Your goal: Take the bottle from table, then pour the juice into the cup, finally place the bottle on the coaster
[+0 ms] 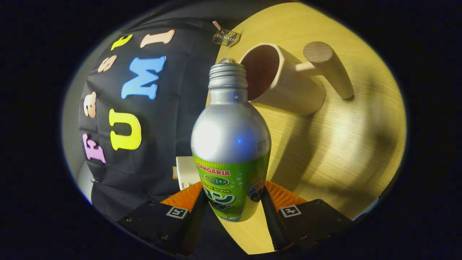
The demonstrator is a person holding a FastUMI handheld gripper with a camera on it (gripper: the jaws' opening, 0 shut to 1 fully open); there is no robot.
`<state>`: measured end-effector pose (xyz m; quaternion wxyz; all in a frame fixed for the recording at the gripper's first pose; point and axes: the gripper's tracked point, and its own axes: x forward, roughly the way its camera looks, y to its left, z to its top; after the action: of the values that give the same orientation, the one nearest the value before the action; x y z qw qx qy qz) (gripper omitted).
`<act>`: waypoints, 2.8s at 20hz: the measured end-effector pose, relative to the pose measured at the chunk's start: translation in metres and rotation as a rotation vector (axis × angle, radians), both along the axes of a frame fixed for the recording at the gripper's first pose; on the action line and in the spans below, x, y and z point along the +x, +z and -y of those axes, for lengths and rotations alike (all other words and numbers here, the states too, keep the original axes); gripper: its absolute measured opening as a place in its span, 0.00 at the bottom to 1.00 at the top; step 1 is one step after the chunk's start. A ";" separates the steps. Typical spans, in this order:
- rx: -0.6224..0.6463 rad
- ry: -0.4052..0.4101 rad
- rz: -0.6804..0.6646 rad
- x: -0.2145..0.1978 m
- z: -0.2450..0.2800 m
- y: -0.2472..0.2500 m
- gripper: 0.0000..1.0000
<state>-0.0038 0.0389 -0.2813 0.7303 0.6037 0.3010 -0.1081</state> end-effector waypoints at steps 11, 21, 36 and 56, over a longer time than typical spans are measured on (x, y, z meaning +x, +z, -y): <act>-0.399 0.110 -0.015 0.014 0.005 -0.001 0.78; -0.691 0.116 0.010 0.045 0.019 -0.005 0.78; -1.084 0.207 0.059 0.117 0.041 -0.006 0.78; -1.196 0.316 0.057 0.154 0.046 -0.037 0.80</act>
<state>0.1500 -0.0071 -0.3186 0.9572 0.0404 0.2543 -0.1323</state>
